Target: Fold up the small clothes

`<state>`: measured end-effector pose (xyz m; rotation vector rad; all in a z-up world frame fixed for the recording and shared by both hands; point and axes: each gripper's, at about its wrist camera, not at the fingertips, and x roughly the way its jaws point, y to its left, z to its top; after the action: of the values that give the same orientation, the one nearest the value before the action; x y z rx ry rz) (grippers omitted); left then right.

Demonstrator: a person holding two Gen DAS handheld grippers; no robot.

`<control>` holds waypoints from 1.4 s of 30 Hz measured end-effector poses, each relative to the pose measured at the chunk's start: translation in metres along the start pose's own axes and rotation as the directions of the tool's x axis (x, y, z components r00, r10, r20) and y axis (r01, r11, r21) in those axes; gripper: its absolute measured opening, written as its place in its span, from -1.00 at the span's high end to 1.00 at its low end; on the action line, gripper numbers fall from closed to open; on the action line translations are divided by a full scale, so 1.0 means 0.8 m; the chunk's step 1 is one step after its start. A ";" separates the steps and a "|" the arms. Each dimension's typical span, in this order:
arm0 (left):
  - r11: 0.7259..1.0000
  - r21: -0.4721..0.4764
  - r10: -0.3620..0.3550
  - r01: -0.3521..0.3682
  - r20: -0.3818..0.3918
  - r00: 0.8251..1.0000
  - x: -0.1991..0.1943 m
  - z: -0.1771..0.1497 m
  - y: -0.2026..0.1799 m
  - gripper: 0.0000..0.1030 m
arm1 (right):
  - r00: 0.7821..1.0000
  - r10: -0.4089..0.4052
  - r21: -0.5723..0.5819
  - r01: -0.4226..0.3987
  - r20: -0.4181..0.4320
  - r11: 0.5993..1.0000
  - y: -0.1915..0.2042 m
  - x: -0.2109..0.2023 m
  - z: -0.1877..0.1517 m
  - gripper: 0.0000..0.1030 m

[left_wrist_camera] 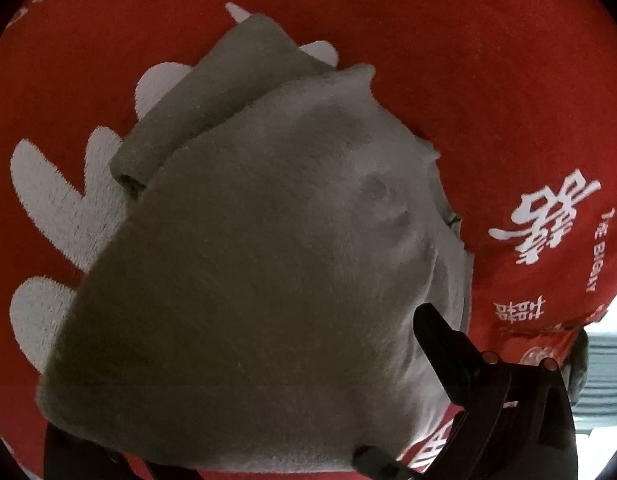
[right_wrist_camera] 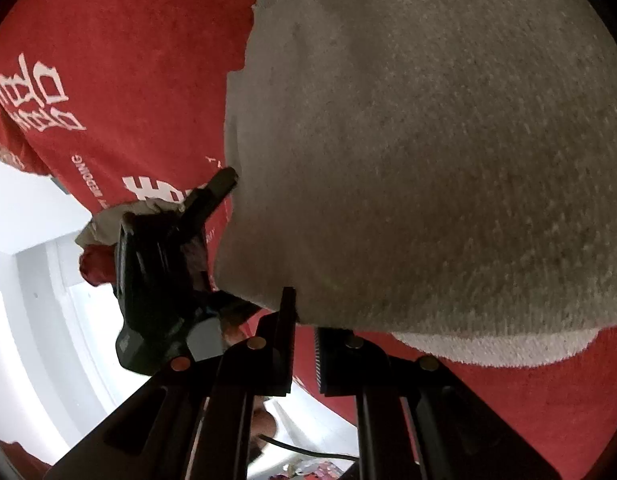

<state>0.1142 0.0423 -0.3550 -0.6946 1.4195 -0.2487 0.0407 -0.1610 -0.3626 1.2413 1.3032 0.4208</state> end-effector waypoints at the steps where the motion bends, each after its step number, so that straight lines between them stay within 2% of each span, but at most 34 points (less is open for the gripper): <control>1: 0.999 -0.002 0.038 -0.038 0.028 0.999 -0.005 0.000 -0.003 -0.85 | 1.000 -0.007 -0.011 0.007 -0.006 1.000 0.003 0.001 0.000 0.83; 2: 0.996 0.014 0.089 -0.090 0.059 0.994 -0.009 -0.001 -0.008 -0.45 | 1.000 -0.015 -0.025 0.014 -0.012 1.000 0.007 0.002 0.000 0.83; 3: 0.984 0.058 0.161 -0.167 0.084 0.983 -0.011 -0.002 -0.017 0.08 | 0.999 -0.025 -0.045 0.024 -0.022 0.999 0.011 0.000 0.000 0.83; 4: 0.971 0.087 0.213 -0.221 0.095 0.972 -0.011 -0.002 -0.020 0.33 | 0.999 -0.036 -0.063 0.034 -0.033 0.997 0.014 -0.002 -0.001 0.82; 5: 0.947 0.129 0.282 -0.296 0.118 0.952 -0.011 -0.004 -0.027 0.61 | 0.998 -0.044 -0.081 0.040 -0.048 0.996 0.018 -0.005 -0.002 0.82; 7: 0.909 0.209 0.330 -0.360 0.164 0.930 -0.013 -0.011 -0.041 0.73 | 0.994 -0.075 -0.121 0.066 -0.074 0.990 0.029 -0.017 -0.005 0.75; 8: 0.864 0.284 0.366 -0.416 0.213 0.906 -0.013 -0.020 -0.056 0.73 | 0.991 -0.105 -0.145 0.093 -0.077 0.985 0.035 -0.025 -0.005 0.75; 10: 0.730 0.433 0.417 -0.529 0.330 0.847 -0.009 -0.047 -0.086 0.74 | 0.982 -0.177 -0.190 0.163 -0.060 0.968 0.048 -0.047 0.001 0.74; 12: 0.614 0.525 0.425 -0.590 0.410 0.807 -0.004 -0.071 -0.104 0.74 | 0.973 -0.229 -0.212 0.220 -0.019 0.952 0.063 -0.071 0.017 0.62; 13: 0.544 0.574 0.419 -0.612 0.446 0.791 -0.001 -0.084 -0.110 0.74 | 0.969 -0.248 -0.220 0.243 0.001 0.945 0.072 -0.082 0.029 0.21; 14: 0.515 0.594 0.414 -0.618 0.459 0.786 0.001 -0.090 -0.112 0.74 | 0.964 -0.264 -0.229 0.261 0.015 0.938 0.082 -0.090 0.043 -0.41; 15: 0.480 0.615 0.409 -0.626 0.474 0.780 0.003 -0.096 -0.115 0.74 | 0.957 -0.289 -0.244 0.287 0.027 0.926 0.096 -0.095 0.060 -0.61; 16: 0.441 0.635 0.403 -0.634 0.491 0.772 0.004 -0.103 -0.114 0.74 | 0.950 -0.309 -0.267 0.307 0.038 0.913 0.112 -0.095 0.078 -0.67; 19: 0.382 0.667 0.392 -0.640 0.510 0.765 0.003 -0.113 -0.110 0.74 | 0.937 -0.348 -0.388 0.325 0.010 0.863 0.171 -0.072 0.127 -0.68; 22: 0.358 0.679 0.392 -0.641 0.514 0.763 0.005 -0.112 -0.113 0.74 | 0.904 -0.417 -0.486 0.323 -0.095 0.812 0.222 -0.013 0.166 -0.71; 24: 0.359 0.681 0.392 -0.639 0.511 0.765 0.006 -0.111 -0.113 0.74 | 0.864 -0.477 -0.553 0.321 -0.162 0.769 0.250 0.039 0.179 -0.75; 25: 0.364 0.680 0.391 -0.637 0.509 0.767 0.006 -0.110 -0.113 0.74 | 0.834 -0.518 -0.587 0.327 -0.190 0.741 0.259 0.067 0.180 -0.76; 26: 0.369 0.678 0.390 -0.635 0.508 0.768 0.006 -0.109 -0.113 0.74 | 0.790 -0.571 -0.619 0.338 -0.223 0.709 0.269 0.100 0.181 -0.78; 27: 0.378 0.676 0.388 -0.632 0.504 0.772 0.005 -0.108 -0.112 0.74 | 0.750 -0.606 -0.639 0.334 -0.264 0.692 0.274 0.128 0.179 -0.80; 28: 0.385 0.675 0.387 -0.629 0.501 0.774 0.005 -0.108 -0.111 0.74 | 0.724 -0.623 -0.649 0.327 -0.296 0.687 0.276 0.149 0.175 -0.82; 29: 0.401 0.671 0.386 -0.623 0.493 0.779 0.003 -0.107 -0.109 0.74 | 0.688 -0.648 -0.660 0.325 -0.326 0.677 0.278 0.176 0.172 -0.85; 31: 0.440 0.660 0.388 -0.609 0.471 0.792 0.000 -0.099 -0.102 0.74 | 0.631 -0.696 -0.684 0.340 -0.342 0.645 0.278 0.212 0.167 -0.92; 32: 0.456 0.654 0.389 -0.603 0.464 0.796 -0.001 -0.096 -0.100 0.74 | 0.595 -0.729 -0.701 0.357 -0.338 0.617 0.275 0.232 0.165 -0.93; 34: 0.478 0.646 0.387 -0.595 0.453 0.803 -0.002 -0.092 -0.096 0.74 | 0.549 -0.768 -0.717 0.384 -0.330 0.582 0.270 0.255 0.160 -0.93; 36: 0.481 0.645 0.386 -0.594 0.452 0.804 -0.002 -0.092 -0.095 0.74 | 0.509 -0.790 -0.722 0.397 -0.341 0.567 0.269 0.278 0.158 -0.93; 38: 0.480 0.646 0.385 -0.594 0.453 0.804 0.001 -0.091 -0.093 0.74 | 0.474 -0.817 -0.742 0.405 -0.329 0.534 0.271 0.298 0.154 -0.93; 40: 0.486 0.644 0.385 -0.591 0.449 0.806 0.001 -0.091 -0.090 0.74 | 0.420 -0.859 -0.782 0.411 -0.294 0.469 0.270 0.320 0.144 -0.93; 42: 0.484 0.645 0.387 -0.591 0.448 0.806 0.002 -0.092 -0.088 0.74 | 0.361 -0.890 -0.810 0.410 -0.279 0.420 0.264 0.338 0.135 -0.93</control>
<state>0.0610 -0.0350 -0.3152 0.4144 1.0603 -0.2626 0.2972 0.0896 -0.3364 -0.2376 1.9783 0.6291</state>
